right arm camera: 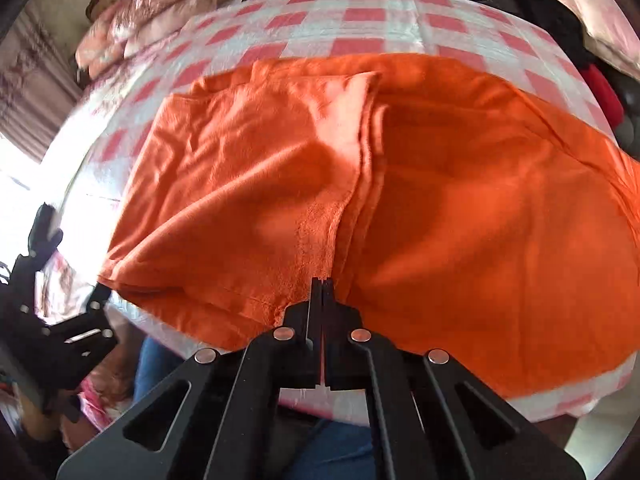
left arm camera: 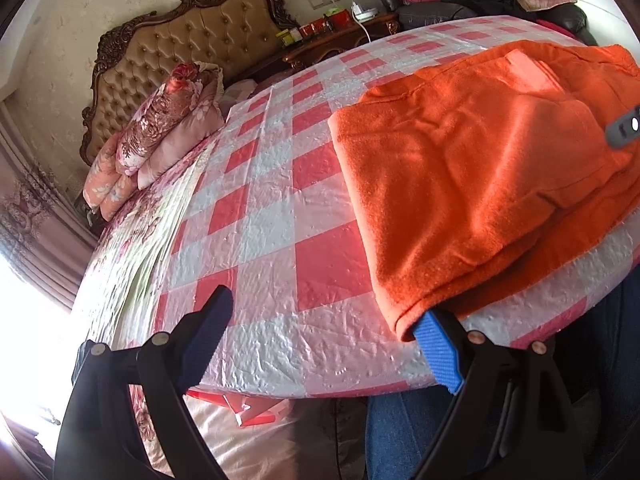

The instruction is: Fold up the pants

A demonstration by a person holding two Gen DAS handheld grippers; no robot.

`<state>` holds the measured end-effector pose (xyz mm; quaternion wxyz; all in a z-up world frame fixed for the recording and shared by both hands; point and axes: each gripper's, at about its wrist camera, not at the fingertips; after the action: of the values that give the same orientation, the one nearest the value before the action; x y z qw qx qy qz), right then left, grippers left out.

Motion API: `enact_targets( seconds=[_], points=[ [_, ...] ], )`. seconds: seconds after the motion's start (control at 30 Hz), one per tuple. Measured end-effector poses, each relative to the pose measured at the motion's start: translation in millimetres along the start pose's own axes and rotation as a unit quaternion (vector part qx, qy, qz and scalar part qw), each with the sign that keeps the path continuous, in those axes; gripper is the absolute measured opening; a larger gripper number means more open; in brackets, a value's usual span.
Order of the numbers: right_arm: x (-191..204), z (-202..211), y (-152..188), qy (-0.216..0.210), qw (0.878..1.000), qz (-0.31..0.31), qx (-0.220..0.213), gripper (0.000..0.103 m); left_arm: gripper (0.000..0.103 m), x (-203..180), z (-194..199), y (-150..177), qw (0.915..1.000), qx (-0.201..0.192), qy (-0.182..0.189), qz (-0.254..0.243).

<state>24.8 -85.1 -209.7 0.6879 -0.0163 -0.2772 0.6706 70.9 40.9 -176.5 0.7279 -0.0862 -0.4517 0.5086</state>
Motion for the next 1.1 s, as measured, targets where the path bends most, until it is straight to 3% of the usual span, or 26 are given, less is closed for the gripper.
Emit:
enact_targets(
  seconds=[0.07, 0.17, 0.33, 0.4, 0.47, 0.53, 0.6, 0.63, 0.67, 0.73, 0.83, 0.97, 1.1],
  points=[
    [-5, 15, 3, 0.004, 1.0, -0.003, -0.013, 0.0, 0.089, 0, 5, 4, 0.9998, -0.017, 0.006, -0.003],
    [-17, 19, 9, -0.033, 0.999, -0.028, 0.002, 0.0, 0.09, -9, 7, 11, 0.9983, -0.043, -0.013, -0.038],
    [-29, 9, 9, -0.039, 0.998, -0.035, 0.022, 0.0, 0.093, -18, 12, 17, 0.9925, -0.081, -0.047, -0.079],
    [-32, 11, 10, -0.041, 0.998, -0.04, 0.018, 0.0, 0.093, -23, 15, 18, 0.9886, -0.093, -0.065, -0.099],
    [-32, 15, 7, -0.035, 0.999, -0.037, 0.011, 0.0, 0.093, -31, 22, 25, 0.9789, -0.119, -0.086, -0.142],
    [-34, 18, 5, -0.026, 0.999, -0.033, 0.008, 0.0, 0.093, -25, 36, 31, 0.9778, -0.133, -0.056, -0.152],
    [-37, 14, 5, -0.028, 0.999, -0.039, 0.013, 0.0, 0.092, -1, 47, 34, 0.9871, -0.118, -0.004, -0.108],
    [-38, 11, 4, -0.028, 0.999, -0.04, 0.015, 0.0, 0.081, 6, 49, 33, 0.9892, -0.11, 0.007, -0.097],
    [-38, 9, 4, -0.029, 0.999, -0.041, 0.017, 0.0, 0.062, 16, 53, 31, 0.9913, -0.102, 0.028, -0.078],
    [-39, 10, 0, -0.049, 0.997, -0.05, 0.015, 0.0, 0.048, 19, 65, 21, 0.9898, -0.11, 0.066, -0.061],
    [-49, 19, -10, -0.124, 0.989, -0.079, 0.004, 0.0, 0.048, -11, 87, -3, 0.9784, -0.157, 0.11, -0.078],
    [-70, 36, -18, -0.169, 0.977, -0.125, -0.017, 0.001, 0.049, -68, 113, -32, 0.9561, -0.217, 0.172, -0.096],
    [-86, 60, -19, -0.151, 0.979, -0.131, -0.051, 0.003, 0.045, -121, 118, -42, 0.9423, -0.244, 0.173, -0.15]
  ],
)
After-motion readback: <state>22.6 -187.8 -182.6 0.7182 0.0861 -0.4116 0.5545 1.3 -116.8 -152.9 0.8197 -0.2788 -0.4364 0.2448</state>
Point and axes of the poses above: each gripper's, at about its wrist camera, not at the fingertips, and z roughly against the way its jaws point, x to its left, y to its underside, and after that the axes turned 12 degrees about -y, right-handed
